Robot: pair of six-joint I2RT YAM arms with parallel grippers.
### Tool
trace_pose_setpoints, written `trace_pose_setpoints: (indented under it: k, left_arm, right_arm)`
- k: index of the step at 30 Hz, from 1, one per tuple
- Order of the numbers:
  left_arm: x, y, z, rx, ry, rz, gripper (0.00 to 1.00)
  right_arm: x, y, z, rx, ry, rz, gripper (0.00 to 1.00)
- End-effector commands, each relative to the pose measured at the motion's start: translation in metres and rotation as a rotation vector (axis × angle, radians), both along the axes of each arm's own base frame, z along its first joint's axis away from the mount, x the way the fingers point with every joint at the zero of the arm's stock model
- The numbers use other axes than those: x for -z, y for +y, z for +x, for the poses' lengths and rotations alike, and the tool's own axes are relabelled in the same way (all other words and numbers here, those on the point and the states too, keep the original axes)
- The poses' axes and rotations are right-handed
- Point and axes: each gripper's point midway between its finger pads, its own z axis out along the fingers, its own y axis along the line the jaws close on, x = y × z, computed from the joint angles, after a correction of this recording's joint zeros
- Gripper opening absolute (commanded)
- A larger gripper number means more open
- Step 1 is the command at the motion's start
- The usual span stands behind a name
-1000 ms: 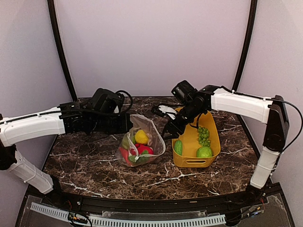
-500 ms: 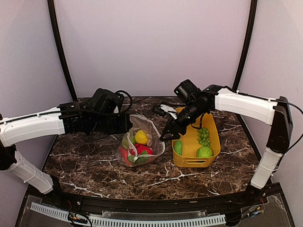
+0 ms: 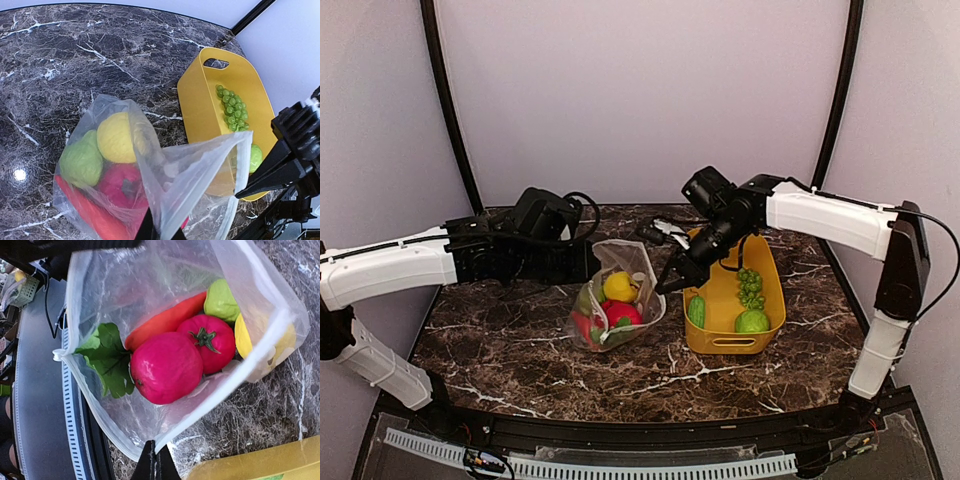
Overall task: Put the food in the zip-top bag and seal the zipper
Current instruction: Adjust the zipper food storage bag at the center of the board.
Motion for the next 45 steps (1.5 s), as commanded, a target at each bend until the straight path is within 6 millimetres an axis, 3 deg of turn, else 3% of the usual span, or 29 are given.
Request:
trace_pose_setpoints:
  k: [1, 5, 9, 14, 18, 25, 28, 30, 32, 35, 45]
  left_arm:
    - [-0.005, 0.012, -0.006, 0.013, 0.004, 0.041, 0.11]
    - [0.001, 0.017, -0.012, 0.020, 0.032, 0.058, 0.22]
    - [0.004, 0.016, -0.019, 0.023, 0.065, 0.029, 0.21]
    - [-0.007, 0.019, -0.021, 0.016, 0.055, 0.000, 0.17]
    - [-0.017, 0.027, -0.018, -0.010, 0.022, 0.034, 0.34]
    - [-0.013, 0.018, -0.020, 0.066, 0.055, 0.121, 0.22]
    - [-0.009, 0.018, -0.020, 0.061, 0.072, 0.131, 0.08]
    - [-0.009, 0.018, -0.021, 0.059, 0.079, 0.130, 0.05]
    - [-0.010, 0.017, -0.022, 0.063, 0.090, 0.128, 0.07]
    - [-0.009, 0.017, -0.025, 0.068, 0.114, 0.141, 0.23]
    - [-0.008, 0.016, -0.038, 0.069, 0.151, 0.132, 0.26]
  right_arm:
    - [-0.063, 0.010, -0.006, -0.028, -0.048, 0.137, 0.00]
    - [-0.071, 0.009, -0.003, -0.018, -0.069, 0.143, 0.00]
    - [-0.062, 0.010, -0.002, -0.014, -0.050, 0.131, 0.00]
    - [-0.061, 0.011, -0.001, -0.010, -0.045, 0.130, 0.00]
    - [-0.074, 0.013, 0.001, -0.009, -0.050, 0.156, 0.00]
    - [-0.084, 0.019, 0.003, -0.013, -0.039, 0.177, 0.00]
    - [-0.082, 0.020, 0.002, -0.016, -0.029, 0.177, 0.00]
    - [-0.082, 0.019, 0.003, -0.011, -0.032, 0.174, 0.00]
    - [-0.083, 0.018, 0.005, -0.005, -0.035, 0.174, 0.00]
    - [-0.082, 0.019, 0.007, 0.001, -0.036, 0.173, 0.00]
    - [-0.082, 0.019, 0.011, 0.009, -0.037, 0.174, 0.00]
